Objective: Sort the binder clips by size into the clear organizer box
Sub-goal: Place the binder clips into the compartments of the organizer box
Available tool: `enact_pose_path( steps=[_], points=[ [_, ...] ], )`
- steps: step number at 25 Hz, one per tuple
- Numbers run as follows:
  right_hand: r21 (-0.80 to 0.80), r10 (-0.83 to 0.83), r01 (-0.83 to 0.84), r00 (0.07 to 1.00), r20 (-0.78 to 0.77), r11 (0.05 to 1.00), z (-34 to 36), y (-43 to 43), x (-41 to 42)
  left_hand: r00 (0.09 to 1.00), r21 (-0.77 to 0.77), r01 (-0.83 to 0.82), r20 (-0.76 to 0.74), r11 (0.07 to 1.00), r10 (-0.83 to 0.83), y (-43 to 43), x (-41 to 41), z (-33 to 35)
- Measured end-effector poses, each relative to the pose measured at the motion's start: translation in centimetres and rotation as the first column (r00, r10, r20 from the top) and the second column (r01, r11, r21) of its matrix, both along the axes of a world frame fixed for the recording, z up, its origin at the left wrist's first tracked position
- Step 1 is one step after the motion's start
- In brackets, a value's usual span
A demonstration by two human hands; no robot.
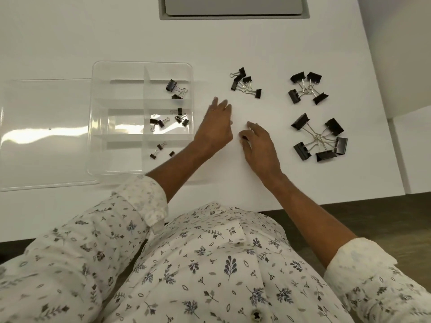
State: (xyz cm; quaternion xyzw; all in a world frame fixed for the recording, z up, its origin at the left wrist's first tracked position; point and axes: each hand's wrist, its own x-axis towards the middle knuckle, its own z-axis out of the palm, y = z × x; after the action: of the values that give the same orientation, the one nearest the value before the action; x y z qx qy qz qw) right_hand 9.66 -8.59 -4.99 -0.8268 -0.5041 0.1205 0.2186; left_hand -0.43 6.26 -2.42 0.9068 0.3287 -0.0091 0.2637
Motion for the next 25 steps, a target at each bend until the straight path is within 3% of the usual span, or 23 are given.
enact_pose_path(
  steps=[2,6,9,10,11,13,15,17,20,22,25],
  points=[
    [0.023,0.008,-0.008,1.0,-0.016,1.0,-0.1,-0.9,0.8,0.99,0.063,-0.059,-0.128,0.996,0.067,0.0,0.5,-1.5],
    [0.074,0.073,-0.071,0.997,-0.023,0.995,-0.2,-2.2,2.4,0.992,0.217,-0.117,-0.019,0.969,0.124,-1.3,0.1,-1.7],
    [0.159,0.019,0.023,0.966,-0.256,0.987,0.8,-1.8,2.8,0.984,0.156,-0.179,0.004,0.971,0.18,-2.2,0.0,-1.0],
    [0.15,-0.068,0.143,0.905,-0.42,0.978,1.3,-1.1,2.7,0.968,0.081,-0.246,0.073,0.966,0.24,-2.6,0.0,-0.7],
    [0.078,-0.173,0.275,0.775,-0.607,0.958,2.0,-0.1,2.6,0.925,-0.032,-0.341,0.167,0.939,0.342,-3.2,0.0,-0.2],
    [-0.138,-0.308,0.423,0.366,-0.878,0.895,3.7,2.2,2.9,0.766,-0.277,-0.493,0.312,0.825,0.562,-4.2,-0.1,1.2],
    [-0.231,-0.262,0.42,0.016,-0.965,0.878,5.5,4.7,2.8,0.579,-0.524,-0.544,0.331,0.655,0.745,-3.7,-0.5,3.3],
    [-0.235,-0.173,0.391,-0.188,-0.967,0.89,7.4,7.3,2.2,0.351,-0.779,-0.448,0.297,0.438,0.888,-1.8,-1.5,5.5],
    [-0.2,-0.099,0.36,-0.28,-0.955,0.911,9.5,11.4,0.7,0.101,-0.925,-0.326,0.17,0.194,0.98,2.0,-3.4,7.8],
    [-0.181,-0.086,0.338,-0.277,-0.957,0.924,10.5,14.0,-0.5,0.036,-0.951,-0.285,0.114,0.119,0.993,4.2,-4.9,8.4],
    [-0.14,-0.085,0.27,-0.207,-0.975,0.953,11.5,16.8,-2.0,0.024,-0.971,-0.232,0.054,0.058,0.998,6.4,-6.6,8.9]
  ],
)
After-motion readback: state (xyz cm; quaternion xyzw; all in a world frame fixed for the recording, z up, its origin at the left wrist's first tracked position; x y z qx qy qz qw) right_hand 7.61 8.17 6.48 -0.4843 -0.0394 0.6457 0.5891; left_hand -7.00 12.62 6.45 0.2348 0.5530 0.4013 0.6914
